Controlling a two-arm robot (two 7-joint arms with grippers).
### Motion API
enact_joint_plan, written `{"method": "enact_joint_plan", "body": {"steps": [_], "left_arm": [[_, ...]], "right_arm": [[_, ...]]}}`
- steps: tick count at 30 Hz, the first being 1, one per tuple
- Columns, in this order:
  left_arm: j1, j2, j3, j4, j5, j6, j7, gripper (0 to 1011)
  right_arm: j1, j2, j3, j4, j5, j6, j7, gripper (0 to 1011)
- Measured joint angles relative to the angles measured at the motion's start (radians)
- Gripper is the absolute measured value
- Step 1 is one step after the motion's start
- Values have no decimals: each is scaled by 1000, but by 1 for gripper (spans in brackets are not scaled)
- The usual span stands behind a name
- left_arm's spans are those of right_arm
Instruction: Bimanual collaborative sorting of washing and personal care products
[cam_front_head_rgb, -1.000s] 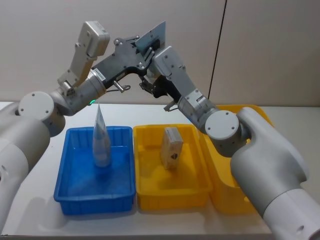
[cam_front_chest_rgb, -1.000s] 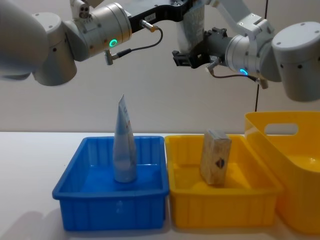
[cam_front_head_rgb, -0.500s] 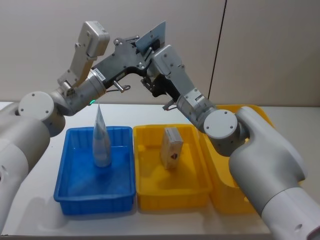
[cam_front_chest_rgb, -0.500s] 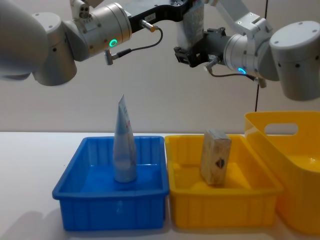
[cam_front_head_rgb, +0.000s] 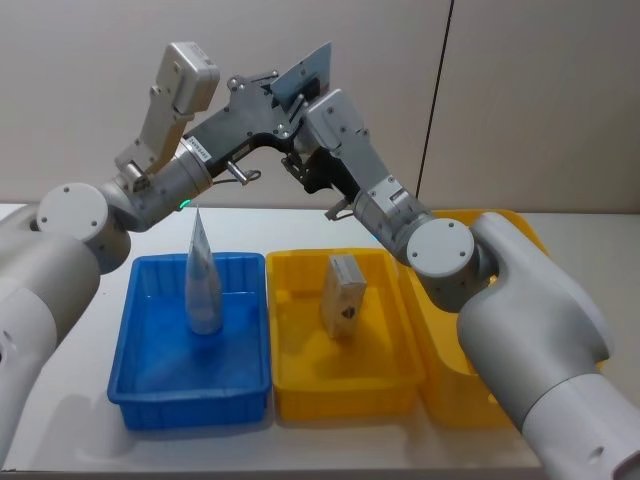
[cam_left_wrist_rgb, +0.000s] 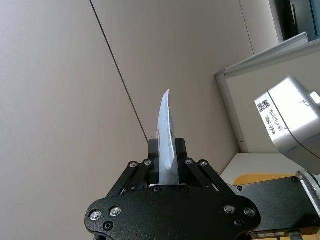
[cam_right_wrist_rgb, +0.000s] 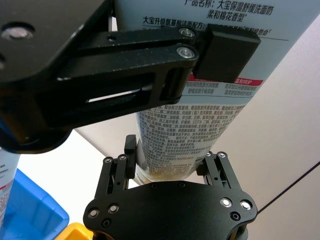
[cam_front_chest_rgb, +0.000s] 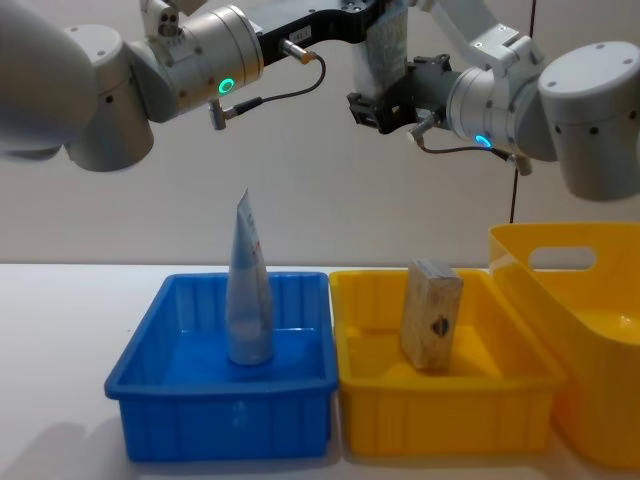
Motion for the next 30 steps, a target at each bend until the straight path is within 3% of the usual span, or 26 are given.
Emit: {"method": "enact_joint_plan", "body": {"steps": [12,30], "left_arm": [[0,0,0,0,0,0,0,180],[0,0,0,0,0,0,0,727]], "right_arm": [[1,-1,0,1,0,0,-1,614],[2,7,15,-5,4,-5,1,605]]}}
